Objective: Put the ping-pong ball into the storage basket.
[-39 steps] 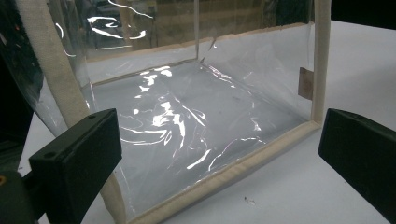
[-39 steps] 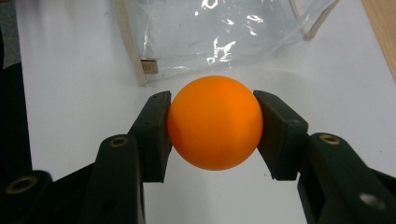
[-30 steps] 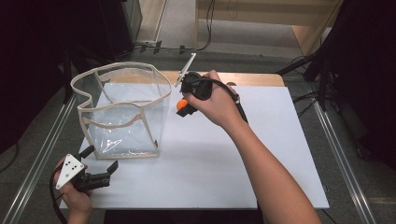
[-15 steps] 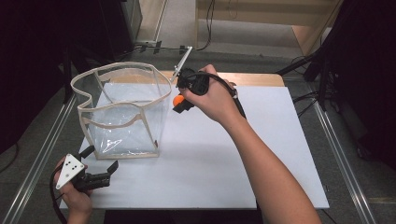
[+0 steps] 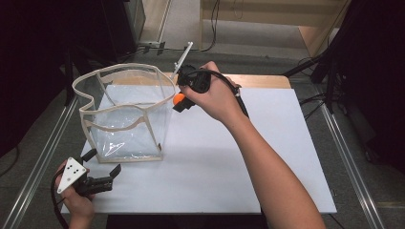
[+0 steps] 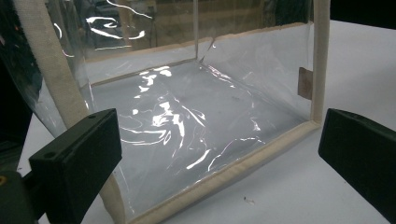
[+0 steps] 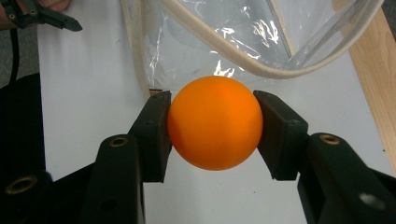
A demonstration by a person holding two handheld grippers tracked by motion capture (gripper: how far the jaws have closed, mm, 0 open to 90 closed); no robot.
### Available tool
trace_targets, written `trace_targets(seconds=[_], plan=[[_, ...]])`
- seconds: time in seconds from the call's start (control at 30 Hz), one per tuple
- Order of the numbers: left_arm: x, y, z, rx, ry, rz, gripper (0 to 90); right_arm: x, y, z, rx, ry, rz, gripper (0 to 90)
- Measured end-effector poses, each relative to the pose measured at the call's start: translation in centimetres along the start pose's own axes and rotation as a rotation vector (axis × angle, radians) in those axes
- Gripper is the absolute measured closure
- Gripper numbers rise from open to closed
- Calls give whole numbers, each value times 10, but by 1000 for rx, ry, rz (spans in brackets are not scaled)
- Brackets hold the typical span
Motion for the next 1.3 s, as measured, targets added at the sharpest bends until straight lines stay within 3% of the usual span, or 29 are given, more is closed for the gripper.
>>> trace_targets(seconds=[0.43,1.3], plan=[[0,0,0,-1,0,1,0,13,5,-1,-5,11,5,477],[0,0,0,-4,-3,0,0,40,-2,-3,-5,26,-7,477]])
Point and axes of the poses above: each handheld gripper's, and its own axes: y roughly backward along the jaws, x roughly out of its top, z roughly to its right, the point moved 7 cm from there along -y, roughly forward along the jaws, and after that the axes turned 9 degrees about -y, right-handed, at the moved point
